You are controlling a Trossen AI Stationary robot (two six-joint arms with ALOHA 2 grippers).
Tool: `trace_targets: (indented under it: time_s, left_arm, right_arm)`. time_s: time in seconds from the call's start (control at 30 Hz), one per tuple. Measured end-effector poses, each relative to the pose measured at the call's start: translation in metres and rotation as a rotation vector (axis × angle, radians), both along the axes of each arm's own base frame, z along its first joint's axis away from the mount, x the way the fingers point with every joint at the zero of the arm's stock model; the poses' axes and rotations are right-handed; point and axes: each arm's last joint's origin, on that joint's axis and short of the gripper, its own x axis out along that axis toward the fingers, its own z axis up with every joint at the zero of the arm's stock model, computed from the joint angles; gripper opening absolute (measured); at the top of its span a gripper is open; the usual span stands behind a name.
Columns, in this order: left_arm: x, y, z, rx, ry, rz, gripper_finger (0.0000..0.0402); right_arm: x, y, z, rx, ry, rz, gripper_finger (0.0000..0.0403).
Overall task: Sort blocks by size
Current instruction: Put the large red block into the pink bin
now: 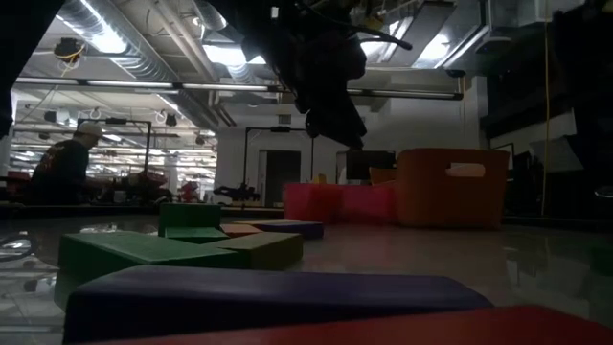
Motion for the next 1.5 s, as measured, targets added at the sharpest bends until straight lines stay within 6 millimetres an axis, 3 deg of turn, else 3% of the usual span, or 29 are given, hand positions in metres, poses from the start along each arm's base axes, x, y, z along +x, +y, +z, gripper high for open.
trace_targets:
  time_s: [0.47, 0.63, 0.77, 0.87, 1.03, 1.3, 1.5]
  left_arm:
    - [-0.001, -0.001, -0.001, -0.003, 0.011, -0.001, 0.0171]
    - [-0.001, -0.006, 0.002, 0.005, 0.004, -0.02, 0.0171]
    - [-0.007, -0.009, 0.017, 0.011, -0.024, -0.027, 0.0171]
    - [-0.016, -0.01, 0.032, 0.021, -0.04, -0.034, 0.0171]
    - [-0.039, -0.012, 0.065, 0.042, -0.054, -0.025, 0.0171]
    - [-0.101, -0.018, 0.105, 0.114, -0.082, 0.085, 0.0171]
    - [-0.163, -0.024, 0.103, 0.134, -0.09, 0.22, 0.0171]
  right_arm:
    - [-0.003, -0.002, -0.001, -0.005, 0.044, 0.001, 0.0198]
    - [-0.003, -0.001, -0.011, -0.023, 0.084, 0.004, 0.0198]
    - [-0.002, 0.0, -0.016, -0.026, 0.098, 0.009, 0.0195]
    - [-0.001, 0.001, -0.016, -0.03, 0.093, 0.02, 0.017]
    - [0.0, -0.001, -0.017, -0.085, 0.06, 0.092, 0.0093]
    - [0.015, -0.03, -0.013, -0.218, 0.145, 0.229, 0.0092]
    - [0.038, -0.077, 0.002, -0.309, 0.313, 0.373, 0.0092]
